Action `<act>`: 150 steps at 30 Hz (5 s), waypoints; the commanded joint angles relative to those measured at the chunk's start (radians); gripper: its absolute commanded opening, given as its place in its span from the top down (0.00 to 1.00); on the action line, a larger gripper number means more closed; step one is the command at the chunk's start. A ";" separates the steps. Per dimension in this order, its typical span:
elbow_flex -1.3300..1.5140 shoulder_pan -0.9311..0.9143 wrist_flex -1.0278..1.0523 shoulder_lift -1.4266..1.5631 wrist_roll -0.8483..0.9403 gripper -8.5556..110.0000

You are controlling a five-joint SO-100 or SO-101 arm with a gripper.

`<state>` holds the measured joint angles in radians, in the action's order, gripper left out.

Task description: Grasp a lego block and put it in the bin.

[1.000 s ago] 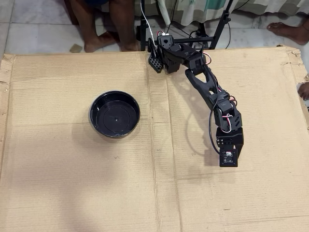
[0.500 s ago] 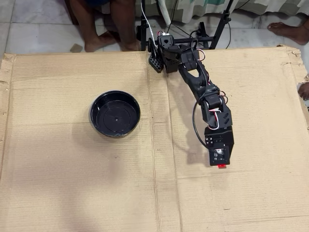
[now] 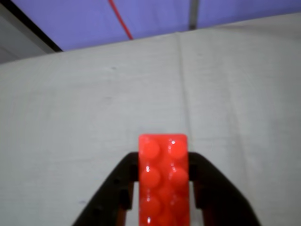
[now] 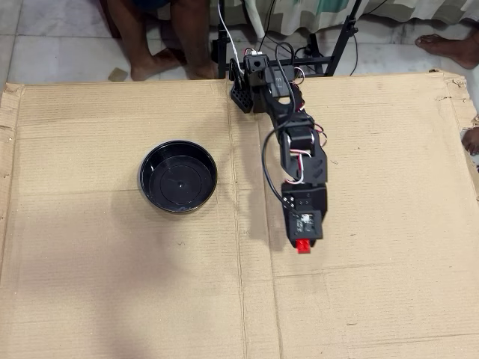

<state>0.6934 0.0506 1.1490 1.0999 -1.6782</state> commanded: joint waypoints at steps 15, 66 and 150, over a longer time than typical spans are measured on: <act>0.588 -0.222 -0.264 0.520 0.077 0.93; 1.114 -0.676 -0.373 0.980 0.247 0.81; 2.333 0.028 -0.373 2.210 0.451 0.79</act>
<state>3.0112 0.0874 0.7808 3.2643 -1.3100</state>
